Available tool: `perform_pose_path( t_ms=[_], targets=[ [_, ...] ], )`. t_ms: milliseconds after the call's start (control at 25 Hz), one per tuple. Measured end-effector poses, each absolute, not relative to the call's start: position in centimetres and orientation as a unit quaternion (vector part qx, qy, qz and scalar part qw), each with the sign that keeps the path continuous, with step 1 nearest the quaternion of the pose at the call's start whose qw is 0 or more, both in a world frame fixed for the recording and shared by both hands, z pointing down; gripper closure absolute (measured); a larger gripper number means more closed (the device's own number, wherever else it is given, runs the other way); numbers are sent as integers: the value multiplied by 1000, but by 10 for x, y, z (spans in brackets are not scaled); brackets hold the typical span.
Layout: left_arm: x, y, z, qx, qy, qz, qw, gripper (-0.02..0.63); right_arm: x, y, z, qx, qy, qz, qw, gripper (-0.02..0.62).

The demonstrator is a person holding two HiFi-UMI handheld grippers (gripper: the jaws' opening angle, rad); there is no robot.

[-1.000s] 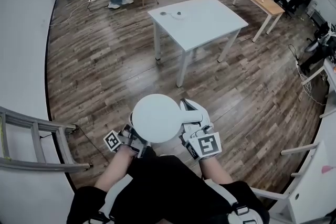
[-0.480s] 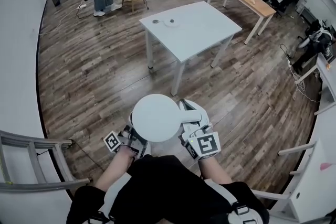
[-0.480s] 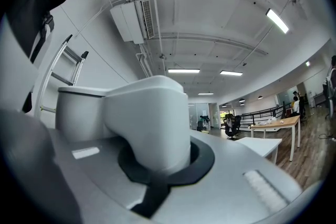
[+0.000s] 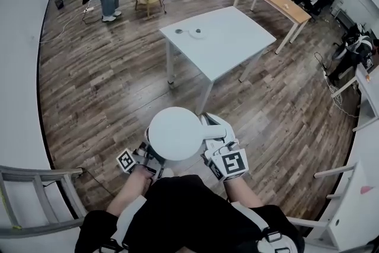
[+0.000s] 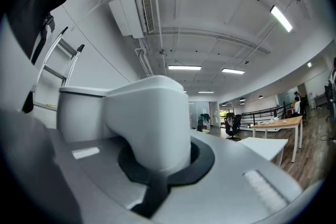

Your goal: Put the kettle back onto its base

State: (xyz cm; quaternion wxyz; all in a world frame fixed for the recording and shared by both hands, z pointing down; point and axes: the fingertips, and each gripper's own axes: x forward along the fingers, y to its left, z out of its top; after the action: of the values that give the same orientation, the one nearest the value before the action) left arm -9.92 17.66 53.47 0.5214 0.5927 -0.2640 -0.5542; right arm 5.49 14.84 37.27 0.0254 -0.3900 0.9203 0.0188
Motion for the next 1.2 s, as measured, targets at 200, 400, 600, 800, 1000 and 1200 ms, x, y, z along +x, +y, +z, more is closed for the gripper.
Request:
perform_pose_path(
  t_ms=[200,400,600,800,1000,1200],
  targets=[
    [-119,156,533,600,-255,-544,529,367,33,137,369,-395,918,25,34,591],
    [-131,141,540,601,-249,-535,539,367,23,121,374,-420,907,18,22,591],
    [-134,118,544,598,-244,-531,549,367,17,100,380,-419,908,13,25,591],
    [-140,89,547,594,-249,-541,541,367,15,67,383,-414,910,12,33,591],
    [-143,50,545,594,-256,-549,529,367,12,25,382,-398,917,18,34,591],
    [-142,10,543,592,-260,-554,524,367,12,-16,377,-394,918,19,39,591]
  ],
)
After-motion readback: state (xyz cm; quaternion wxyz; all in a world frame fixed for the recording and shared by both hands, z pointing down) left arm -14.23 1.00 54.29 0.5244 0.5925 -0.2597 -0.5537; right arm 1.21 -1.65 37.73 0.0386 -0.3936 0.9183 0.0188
